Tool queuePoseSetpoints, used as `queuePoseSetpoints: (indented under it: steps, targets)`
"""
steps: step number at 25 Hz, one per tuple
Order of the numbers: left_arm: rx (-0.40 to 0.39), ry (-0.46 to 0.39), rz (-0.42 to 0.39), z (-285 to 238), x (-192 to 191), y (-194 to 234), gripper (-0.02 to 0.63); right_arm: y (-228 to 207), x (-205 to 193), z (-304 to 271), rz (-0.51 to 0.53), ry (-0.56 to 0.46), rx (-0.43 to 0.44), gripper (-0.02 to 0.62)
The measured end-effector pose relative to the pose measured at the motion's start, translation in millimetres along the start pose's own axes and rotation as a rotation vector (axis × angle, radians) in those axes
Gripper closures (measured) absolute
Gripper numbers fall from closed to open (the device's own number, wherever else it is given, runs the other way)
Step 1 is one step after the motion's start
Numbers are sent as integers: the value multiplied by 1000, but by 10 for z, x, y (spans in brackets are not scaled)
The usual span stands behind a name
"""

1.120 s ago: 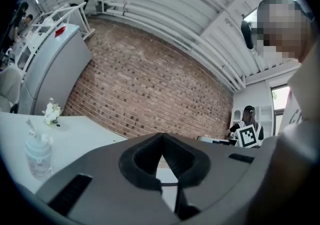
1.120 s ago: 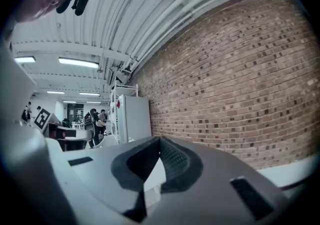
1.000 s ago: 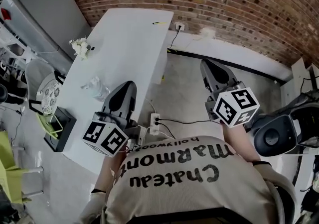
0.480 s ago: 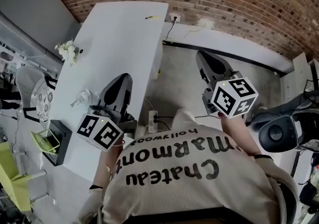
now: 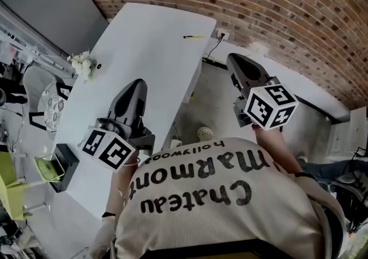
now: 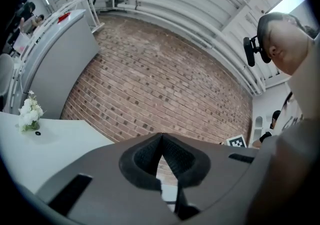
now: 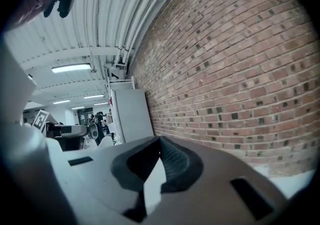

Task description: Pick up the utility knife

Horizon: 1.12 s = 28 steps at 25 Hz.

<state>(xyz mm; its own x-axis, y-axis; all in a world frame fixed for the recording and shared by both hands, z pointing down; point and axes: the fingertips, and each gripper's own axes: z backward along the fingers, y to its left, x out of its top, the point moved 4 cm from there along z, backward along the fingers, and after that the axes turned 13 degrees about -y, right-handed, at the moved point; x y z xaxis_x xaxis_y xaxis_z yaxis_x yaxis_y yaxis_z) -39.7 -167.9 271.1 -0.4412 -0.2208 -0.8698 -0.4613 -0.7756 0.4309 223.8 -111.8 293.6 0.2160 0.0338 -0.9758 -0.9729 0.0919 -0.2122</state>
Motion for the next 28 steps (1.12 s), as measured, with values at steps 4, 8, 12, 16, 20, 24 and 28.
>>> queuePoseSetpoints:
  steps: [4,8,12,16,20,24,28]
  targets:
    - [61,-41,-44,-319,60,127,604,-284,147,-555,1,-18,77,592]
    - [185,-88,-92,-436,89,302,604,-522,122,-1061,-5,-4,164,592]
    - [307,-116,-125,-401,42,399,604,-809,-207,-1486,-26,80,195,592]
    - [435,-123,-121,-238,-19,546,604,-1095,-609,-1768,-47,170,174,592]
    - [522,-136,-103,-88,-82,674,604,-1219,-944,-1925,-64,228,170,592]
    - [592,-109,-116,20,-177,753,604,-1253,-1253,-2005,-63,263,192,592]
    - [631,-82,-122,29,-303,797,604,-1332,-1544,-2003,-84,326,193,592]
